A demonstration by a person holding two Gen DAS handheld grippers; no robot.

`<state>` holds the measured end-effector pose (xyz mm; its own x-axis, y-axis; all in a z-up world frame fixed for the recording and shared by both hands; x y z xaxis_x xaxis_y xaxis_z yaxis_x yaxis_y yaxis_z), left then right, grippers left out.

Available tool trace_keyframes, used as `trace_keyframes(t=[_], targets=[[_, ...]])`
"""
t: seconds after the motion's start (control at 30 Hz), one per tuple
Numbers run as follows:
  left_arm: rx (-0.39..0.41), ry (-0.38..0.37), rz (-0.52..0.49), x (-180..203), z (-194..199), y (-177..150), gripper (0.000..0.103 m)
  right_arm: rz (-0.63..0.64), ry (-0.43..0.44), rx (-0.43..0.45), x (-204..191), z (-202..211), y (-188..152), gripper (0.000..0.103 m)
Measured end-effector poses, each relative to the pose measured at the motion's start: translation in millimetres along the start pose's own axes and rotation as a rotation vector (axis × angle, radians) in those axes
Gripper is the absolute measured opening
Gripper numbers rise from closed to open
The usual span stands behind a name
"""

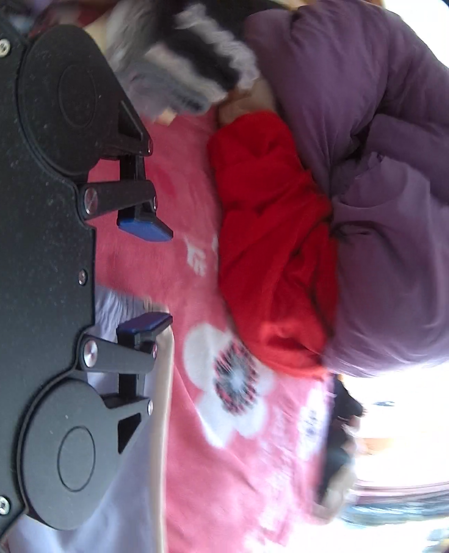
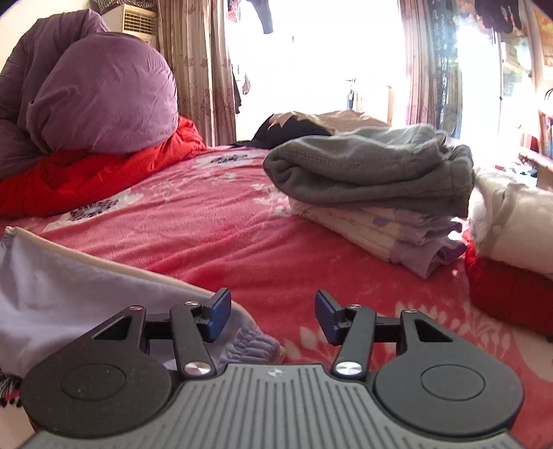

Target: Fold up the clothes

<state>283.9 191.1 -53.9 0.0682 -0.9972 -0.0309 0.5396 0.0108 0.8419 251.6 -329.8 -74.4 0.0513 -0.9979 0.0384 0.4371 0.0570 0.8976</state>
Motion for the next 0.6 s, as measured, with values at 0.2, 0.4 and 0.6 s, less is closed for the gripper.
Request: trace_keyframes(t=[0.2, 0.4, 0.6], targets=[[-0.157, 0.030, -0.174, 22.4, -47.6, -44.2, 0.041, 0.159, 0.142, -0.055, -39.1, -7.4, -9.1, 0.042], [-0.094, 0.049, -0.141, 30.0, -25.4, -30.1, 0.046, 0.166, 0.136, -0.115, -44.7, -23.3, -19.3, 0.044], [-0.009, -0.140, -0.143, 83.1, 19.7, -40.1, 0.046, 0.168, 0.241, -0.027, -47.2, -2.5, -10.8, 0.055]])
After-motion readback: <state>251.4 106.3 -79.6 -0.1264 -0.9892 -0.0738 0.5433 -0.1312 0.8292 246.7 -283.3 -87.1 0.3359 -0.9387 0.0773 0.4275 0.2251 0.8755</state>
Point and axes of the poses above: each gripper's, at about its wrist camera, not at the fingertips, and z roughly against the way its jaws point, x to its right, y to its top, the point moved 1 cm from there along -z, roughly the way its jaws point, and after that the axes turned 6 degrees about -y, right-handed, at the moved point
